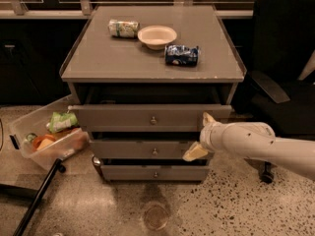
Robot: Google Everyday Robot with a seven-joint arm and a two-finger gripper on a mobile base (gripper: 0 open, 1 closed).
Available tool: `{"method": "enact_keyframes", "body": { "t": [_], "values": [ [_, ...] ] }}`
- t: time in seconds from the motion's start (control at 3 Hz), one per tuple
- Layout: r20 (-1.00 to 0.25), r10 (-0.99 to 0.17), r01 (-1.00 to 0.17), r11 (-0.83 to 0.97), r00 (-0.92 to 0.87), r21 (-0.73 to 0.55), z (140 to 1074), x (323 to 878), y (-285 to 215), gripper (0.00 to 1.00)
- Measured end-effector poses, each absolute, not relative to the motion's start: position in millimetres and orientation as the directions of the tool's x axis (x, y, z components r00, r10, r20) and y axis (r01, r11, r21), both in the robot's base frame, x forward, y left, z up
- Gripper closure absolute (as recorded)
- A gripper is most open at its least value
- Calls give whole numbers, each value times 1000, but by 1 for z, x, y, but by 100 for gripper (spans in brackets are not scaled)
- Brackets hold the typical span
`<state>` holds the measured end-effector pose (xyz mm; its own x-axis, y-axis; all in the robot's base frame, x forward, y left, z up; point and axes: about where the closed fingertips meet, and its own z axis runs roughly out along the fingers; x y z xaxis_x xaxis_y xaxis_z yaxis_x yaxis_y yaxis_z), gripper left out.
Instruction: Close top drawer
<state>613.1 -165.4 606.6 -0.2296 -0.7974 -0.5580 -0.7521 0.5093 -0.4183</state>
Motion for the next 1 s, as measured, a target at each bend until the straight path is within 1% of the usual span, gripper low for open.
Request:
{"method": "enact_keyframes", "body": {
  "t": [0.67,1.0],
  "values": [
    [-574,-795,-752,499,-199,-430,608,625,-161,0],
    [-591,-783,-758,502,-194,-415,603,623,-162,0]
  ]
}}
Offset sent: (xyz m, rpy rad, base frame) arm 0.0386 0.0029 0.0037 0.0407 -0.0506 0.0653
